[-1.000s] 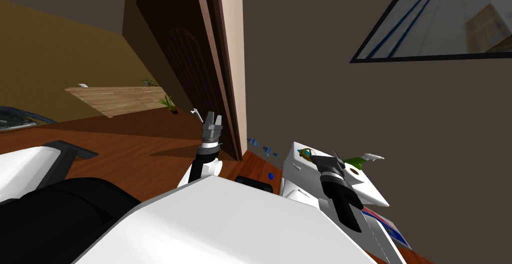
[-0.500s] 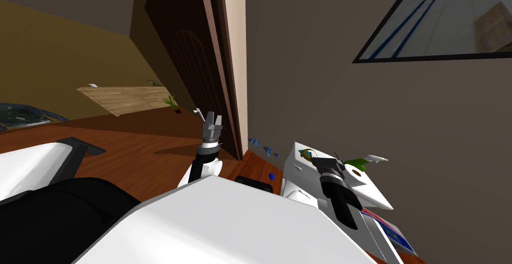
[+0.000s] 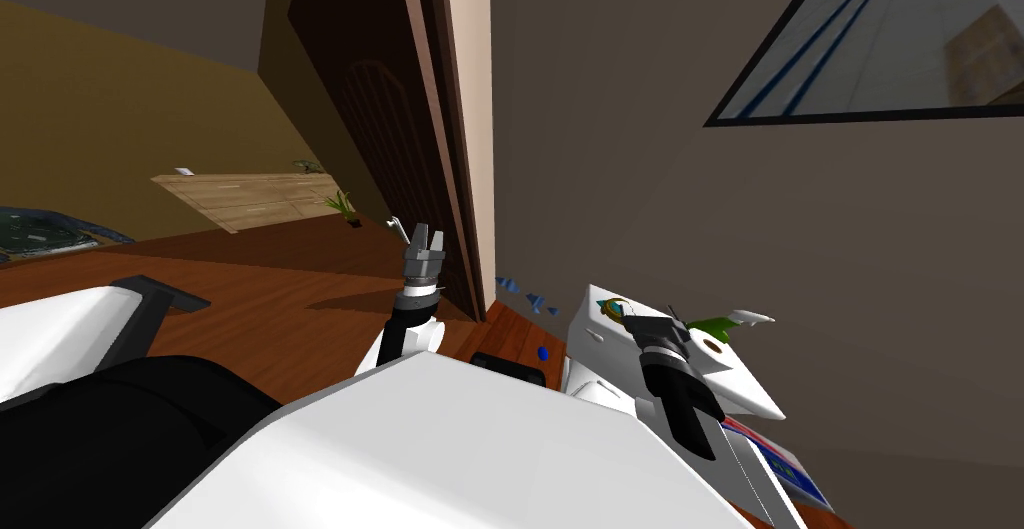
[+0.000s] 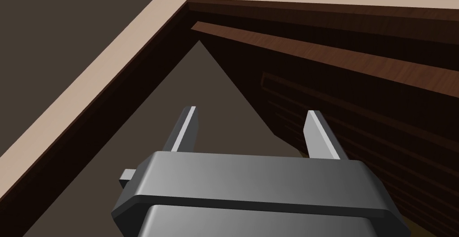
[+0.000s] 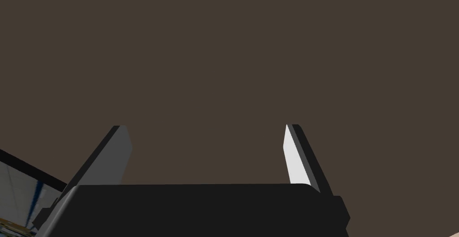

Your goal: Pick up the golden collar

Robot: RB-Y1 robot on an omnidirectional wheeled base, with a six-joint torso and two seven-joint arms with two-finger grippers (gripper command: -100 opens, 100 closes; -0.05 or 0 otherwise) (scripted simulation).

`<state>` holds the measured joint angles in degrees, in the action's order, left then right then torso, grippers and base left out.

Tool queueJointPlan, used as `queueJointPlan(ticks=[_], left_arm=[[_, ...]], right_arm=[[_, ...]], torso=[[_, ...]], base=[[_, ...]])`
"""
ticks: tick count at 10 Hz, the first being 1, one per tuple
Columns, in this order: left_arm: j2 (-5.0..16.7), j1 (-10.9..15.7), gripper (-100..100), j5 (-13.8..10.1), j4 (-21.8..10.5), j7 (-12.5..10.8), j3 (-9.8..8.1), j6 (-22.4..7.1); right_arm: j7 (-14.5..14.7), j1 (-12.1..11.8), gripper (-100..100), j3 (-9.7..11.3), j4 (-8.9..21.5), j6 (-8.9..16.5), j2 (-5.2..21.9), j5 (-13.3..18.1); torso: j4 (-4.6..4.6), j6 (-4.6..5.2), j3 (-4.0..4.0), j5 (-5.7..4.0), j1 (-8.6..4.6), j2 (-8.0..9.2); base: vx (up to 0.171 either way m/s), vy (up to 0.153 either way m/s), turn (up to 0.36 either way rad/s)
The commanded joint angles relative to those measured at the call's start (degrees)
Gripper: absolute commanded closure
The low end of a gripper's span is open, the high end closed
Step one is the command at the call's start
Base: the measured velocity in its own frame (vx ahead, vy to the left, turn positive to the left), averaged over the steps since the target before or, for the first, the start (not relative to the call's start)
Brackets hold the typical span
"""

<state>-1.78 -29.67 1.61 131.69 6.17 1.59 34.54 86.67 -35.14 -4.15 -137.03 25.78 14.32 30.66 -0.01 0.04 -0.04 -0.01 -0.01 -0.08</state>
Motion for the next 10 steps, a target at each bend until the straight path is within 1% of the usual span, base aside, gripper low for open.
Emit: queueJointPlan(ticks=[1, 2, 4, 10], left_arm=[[0.0, 0.0, 0, 0.0, 0.0, 0.0, 0.0, 0.0], [0.0, 0.0, 0, 0.0, 0.0, 0.0, 0.0, 0.0], [0.0, 0.0, 0, 0.0, 0.0, 0.0, 0.0, 0.0], [0.0, 0.0, 0, 0.0, 0.0, 0.0, 0.0, 0.0]], right_arm=[[1.4, -2.0, -100, -0.7, -0.3, 1.1, 1.2, 0.5], [2.5, -3.4, -100, -1.2, -0.5, 2.0, 2.0, 0.8], [3.7, -5.1, -100, -1.7, -0.7, 3.0, 3.0, 1.1], [3.7, -5.1, -100, -1.7, -0.7, 3.0, 3.0, 1.1]], torso=[[0.0, 0.0, 0.0, 0.0, 0.0, 0.0], [0.0, 0.02, -0.01, 0.0, -0.01, -0.01], [0.0, 0.01, -0.01, 0.0, -0.02, -0.01], [0.01, -0.01, 0.02, 0.0, 0.0, 0.03]], base=[[0.012, 0.0, -0.039], [0.02, 0.0, -0.061], [0.004, 0.0, -0.012], [-0.001, 0.0, 0.002]])
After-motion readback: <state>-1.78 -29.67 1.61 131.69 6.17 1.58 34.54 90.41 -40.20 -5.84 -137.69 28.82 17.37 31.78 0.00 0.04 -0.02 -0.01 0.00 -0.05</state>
